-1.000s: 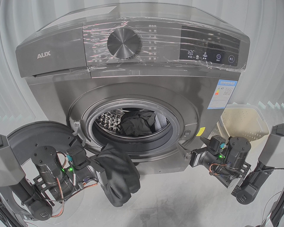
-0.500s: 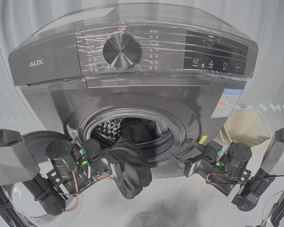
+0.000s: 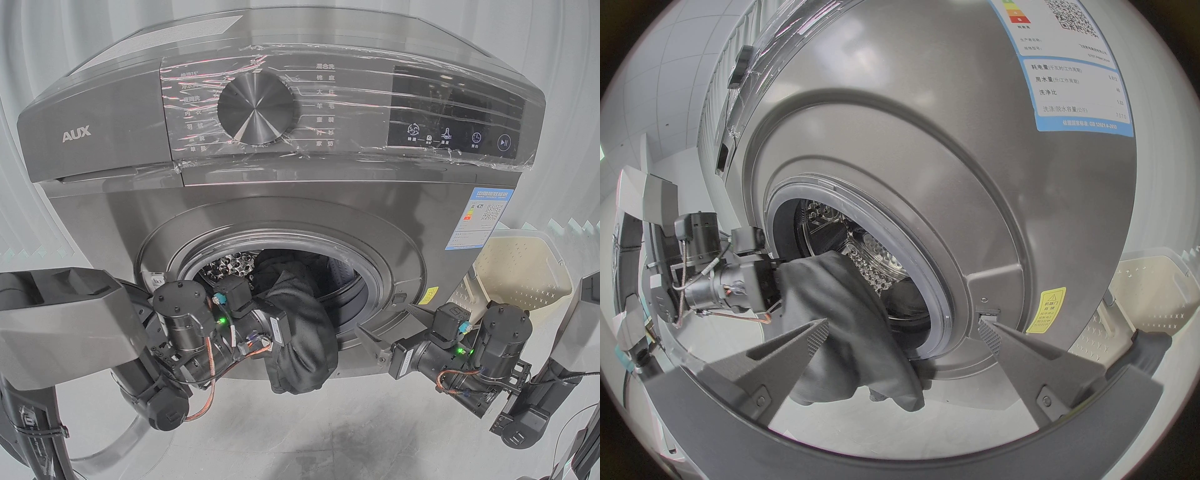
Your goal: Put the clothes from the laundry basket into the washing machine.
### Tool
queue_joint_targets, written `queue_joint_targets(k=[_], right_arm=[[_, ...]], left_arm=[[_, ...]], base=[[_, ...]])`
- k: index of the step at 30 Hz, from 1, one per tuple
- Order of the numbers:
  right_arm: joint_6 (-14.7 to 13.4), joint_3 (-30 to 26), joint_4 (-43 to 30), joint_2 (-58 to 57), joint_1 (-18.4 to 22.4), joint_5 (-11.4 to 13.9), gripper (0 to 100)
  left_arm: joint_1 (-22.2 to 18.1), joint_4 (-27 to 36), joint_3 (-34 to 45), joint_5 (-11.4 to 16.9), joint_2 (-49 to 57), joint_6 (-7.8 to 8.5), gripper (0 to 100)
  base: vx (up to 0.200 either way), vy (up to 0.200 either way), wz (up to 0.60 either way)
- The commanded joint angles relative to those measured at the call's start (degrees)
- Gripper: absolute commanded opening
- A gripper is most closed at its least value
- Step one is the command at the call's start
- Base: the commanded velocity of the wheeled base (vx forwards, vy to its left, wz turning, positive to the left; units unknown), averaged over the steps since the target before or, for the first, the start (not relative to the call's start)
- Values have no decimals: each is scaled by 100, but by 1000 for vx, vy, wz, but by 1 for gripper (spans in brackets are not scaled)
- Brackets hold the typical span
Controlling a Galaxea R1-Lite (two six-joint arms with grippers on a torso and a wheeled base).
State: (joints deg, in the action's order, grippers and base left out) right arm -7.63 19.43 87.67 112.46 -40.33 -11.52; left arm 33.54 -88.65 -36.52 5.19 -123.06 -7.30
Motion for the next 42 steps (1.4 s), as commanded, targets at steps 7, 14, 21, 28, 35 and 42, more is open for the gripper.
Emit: queue_joint_targets(k=[7,14,21,28,35,42], right_arm=[[-2,-10,4,31,-2,9,100],[-2,-10,4,39,7,9,100],[-2,-1,4,92,25,53,100],[-2,-1,57,171,16,45,100],[-2,8,48,171,-10,36,100],[-2,17,57,171,-2,45,100]], left_arm=[[-137,6,-1437,-528,-1167,-114,0],[-374,94,-2254,-554,-1739,-114,0],[-532,463,-2711,-563,-1985,-122,0],[-638,1280,-3414,-563,-2046,-122,0],[-655,1992,-4530,-845,-2433,-114,0],[-664,2449,-5567,-1082,-2749,-114,0]], base=[[0,0,0],[0,0,0],[0,0,0],[0,0,0],[0,0,0],[0,0,0]])
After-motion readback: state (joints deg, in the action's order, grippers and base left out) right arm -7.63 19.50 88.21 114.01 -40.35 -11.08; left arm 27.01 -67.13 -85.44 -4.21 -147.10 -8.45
